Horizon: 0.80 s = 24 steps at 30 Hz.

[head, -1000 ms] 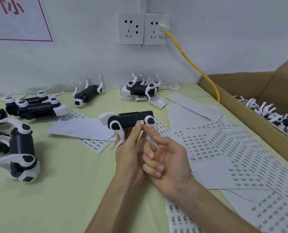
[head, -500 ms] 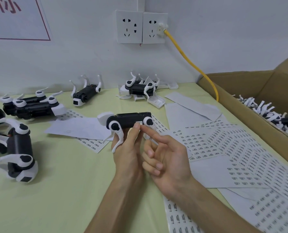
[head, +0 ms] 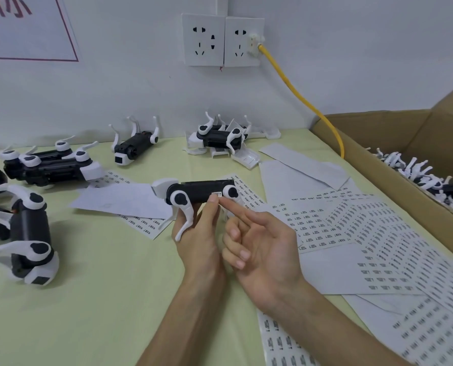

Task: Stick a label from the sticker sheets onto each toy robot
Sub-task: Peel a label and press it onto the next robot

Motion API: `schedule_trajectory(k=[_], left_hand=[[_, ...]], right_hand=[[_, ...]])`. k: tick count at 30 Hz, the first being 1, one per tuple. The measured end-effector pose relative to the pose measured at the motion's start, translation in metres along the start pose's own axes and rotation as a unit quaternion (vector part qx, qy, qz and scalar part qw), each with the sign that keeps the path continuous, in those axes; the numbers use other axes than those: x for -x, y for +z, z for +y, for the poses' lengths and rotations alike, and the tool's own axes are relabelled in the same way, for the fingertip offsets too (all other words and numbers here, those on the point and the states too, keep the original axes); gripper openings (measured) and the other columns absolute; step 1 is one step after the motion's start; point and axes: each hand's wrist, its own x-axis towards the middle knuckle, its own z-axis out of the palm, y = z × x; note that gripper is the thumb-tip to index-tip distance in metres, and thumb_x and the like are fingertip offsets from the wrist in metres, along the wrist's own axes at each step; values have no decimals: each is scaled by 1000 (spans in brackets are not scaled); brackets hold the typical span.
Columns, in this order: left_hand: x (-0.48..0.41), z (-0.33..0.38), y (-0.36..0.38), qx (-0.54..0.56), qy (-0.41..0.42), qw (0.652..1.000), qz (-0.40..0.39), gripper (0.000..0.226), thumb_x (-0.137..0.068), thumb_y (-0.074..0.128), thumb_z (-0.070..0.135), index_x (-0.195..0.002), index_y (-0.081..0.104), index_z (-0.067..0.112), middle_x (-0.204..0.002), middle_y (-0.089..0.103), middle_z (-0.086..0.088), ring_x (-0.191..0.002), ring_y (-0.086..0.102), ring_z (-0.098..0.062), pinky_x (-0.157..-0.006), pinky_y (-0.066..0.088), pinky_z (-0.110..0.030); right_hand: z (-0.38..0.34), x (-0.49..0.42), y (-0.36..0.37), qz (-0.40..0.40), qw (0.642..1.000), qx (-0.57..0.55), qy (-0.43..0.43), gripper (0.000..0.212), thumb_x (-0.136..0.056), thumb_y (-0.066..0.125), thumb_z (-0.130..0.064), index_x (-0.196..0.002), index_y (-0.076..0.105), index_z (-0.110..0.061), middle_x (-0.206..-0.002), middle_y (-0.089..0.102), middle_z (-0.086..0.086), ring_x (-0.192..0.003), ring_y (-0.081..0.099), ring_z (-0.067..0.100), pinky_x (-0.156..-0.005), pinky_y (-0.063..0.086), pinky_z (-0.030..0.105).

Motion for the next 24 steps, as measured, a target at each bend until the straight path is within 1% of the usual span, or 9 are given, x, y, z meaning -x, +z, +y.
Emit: schedule_trajectory(k=[2, 5, 8, 11, 14, 16, 19, 22, 24], left_hand=[[0, 1, -1, 4, 11, 1000, 1, 33, -74, 87, 32, -63, 56, 30, -84, 51, -8, -76, 49, -27, -77, 45, -45], [0, 1, 0, -4, 37, 999, -5, 24, -76, 85, 30, -66, 63, 33, -83, 61, -1, -85, 64, -22, -84, 46, -46], [-2, -1, 0, -21, 67, 997, -24, 15, -84, 82, 23, -82, 72, 35, -85, 71, 5, -90, 73, -15, -86, 52, -35], [-1, -1, 0, -28, 80, 995, -47, 10, -87, 79, 20, -94, 72, 23, -85, 74, 6, -83, 73, -12, -77, 57, -23], [1, -2, 2, -26, 66, 995, -70, 23, -84, 79, 25, -105, 72, 19, -98, 77, -1, -98, 75, -22, -89, 57, -38], [3, -2, 3, -25, 50, 995, -80, 30, -83, 79, 26, -112, 73, 18, -109, 78, -7, -109, 74, -28, -101, 54, -47], [5, -1, 5, -19, 29, 996, -86, 37, -83, 78, 27, -117, 72, 14, -116, 76, -11, -113, 73, -30, -107, 49, -53], [5, -1, 4, -30, 33, 994, -96, 34, -82, 79, 30, -113, 75, 17, -115, 78, -9, -111, 74, -29, -106, 52, -49], [3, 1, 3, -45, 51, 994, -82, 23, -81, 80, 32, -102, 79, 22, -106, 79, -4, -106, 75, -26, -103, 54, -47]], right_hand=[[0, 0, -1, 10, 1000, 2, -2, 56, -74, 62, -22, -124, 68, 4, -65, 46, 5, -42, 30, 11, -38, 29, 22], [0, -1, -1, 42, 999, 30, -13, 56, -71, 66, -24, -121, 70, 1, -64, 45, 4, -40, 29, 10, -38, 28, 22], [1, -1, 0, 109, 984, 121, -74, 25, -88, 64, -15, -105, 74, -1, -61, 44, 3, -37, 28, 10, -37, 26, 22], [-3, -1, -4, 159, 929, 258, -214, 6, -93, 68, -6, -90, 72, -10, -59, 52, -3, -39, 39, 9, -41, 34, 21], [-8, -3, -5, 172, 840, 414, -306, 20, -90, 75, -10, -102, 72, -25, -80, 62, -12, -62, 59, 4, -61, 45, 13], [-10, -4, -5, 178, 811, 463, -311, 30, -90, 75, -13, -112, 70, -33, -102, 63, -12, -84, 63, 5, -70, 47, 13], [-13, -5, -5, 171, 817, 454, -312, 31, -91, 73, -10, -113, 70, -31, -112, 65, -11, -89, 65, 2, -67, 48, 10], [-11, -3, -4, 156, 829, 438, -311, 28, -90, 74, -8, -110, 70, -27, -104, 69, -7, -80, 67, 5, -63, 49, 12], [-10, -3, -5, 151, 828, 439, -314, 27, -89, 75, -9, -108, 70, -27, -99, 69, -7, -80, 67, 8, -66, 49, 14]])
